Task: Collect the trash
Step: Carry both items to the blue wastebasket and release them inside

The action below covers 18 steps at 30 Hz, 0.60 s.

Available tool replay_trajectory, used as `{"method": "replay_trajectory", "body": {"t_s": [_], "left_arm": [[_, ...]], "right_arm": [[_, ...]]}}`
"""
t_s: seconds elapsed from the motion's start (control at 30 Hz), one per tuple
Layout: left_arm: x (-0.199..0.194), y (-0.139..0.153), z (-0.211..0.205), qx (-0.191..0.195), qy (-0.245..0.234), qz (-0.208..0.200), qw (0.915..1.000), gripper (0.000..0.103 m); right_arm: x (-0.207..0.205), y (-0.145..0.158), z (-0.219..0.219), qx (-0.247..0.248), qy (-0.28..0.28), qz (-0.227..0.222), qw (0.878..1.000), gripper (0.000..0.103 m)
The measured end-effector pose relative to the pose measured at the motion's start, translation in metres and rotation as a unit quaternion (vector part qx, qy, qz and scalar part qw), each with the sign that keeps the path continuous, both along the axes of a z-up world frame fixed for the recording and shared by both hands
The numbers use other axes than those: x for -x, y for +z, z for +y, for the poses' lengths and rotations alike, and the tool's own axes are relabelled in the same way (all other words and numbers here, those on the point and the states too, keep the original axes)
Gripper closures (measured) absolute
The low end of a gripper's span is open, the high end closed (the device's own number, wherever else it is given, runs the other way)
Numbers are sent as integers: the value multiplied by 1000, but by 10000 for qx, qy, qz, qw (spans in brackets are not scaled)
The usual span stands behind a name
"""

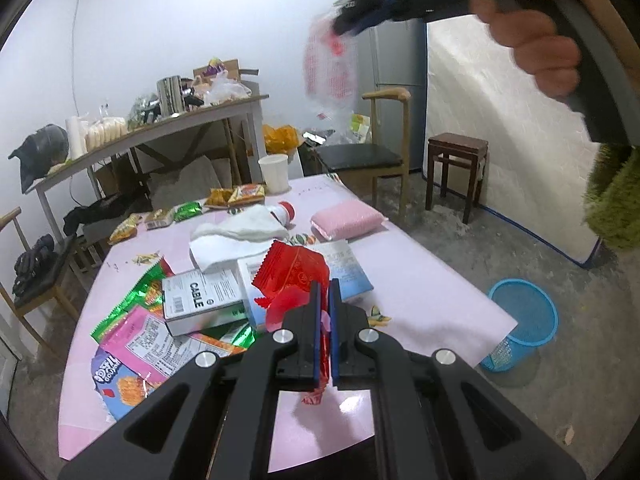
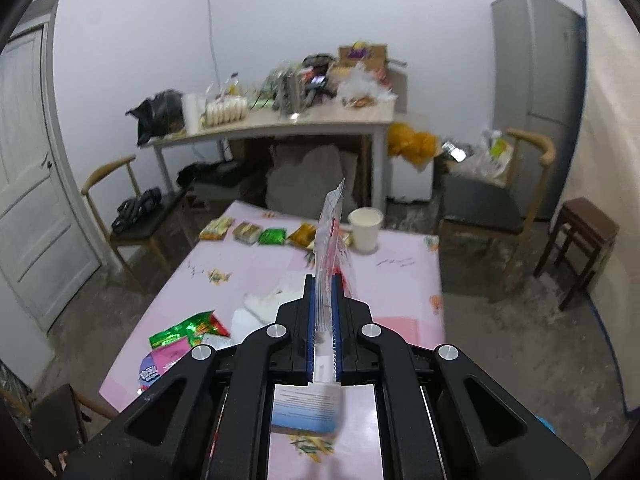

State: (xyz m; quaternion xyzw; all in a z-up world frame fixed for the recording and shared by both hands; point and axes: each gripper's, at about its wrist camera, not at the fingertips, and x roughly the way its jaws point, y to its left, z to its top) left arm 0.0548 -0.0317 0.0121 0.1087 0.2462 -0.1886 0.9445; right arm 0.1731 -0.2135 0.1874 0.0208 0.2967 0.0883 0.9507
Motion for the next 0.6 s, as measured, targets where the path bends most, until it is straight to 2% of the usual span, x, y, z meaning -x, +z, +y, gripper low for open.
{"method": "replay_trajectory", "body": {"t_s": [0.3, 0.5, 0.6], "left_arm": [[16, 13, -26, 1, -146, -160, 9998, 100], [22, 19, -48, 26, -367, -186, 9991, 100], [19, 20, -57, 246, -575, 24, 9980, 100]], "right_arm": [[54, 7, -71, -85, -766, -308, 9966, 98], [87, -7, -122, -174, -1381, -242, 9900, 98], [102, -21, -143, -267, -1657, -133, 9857, 98]]}}
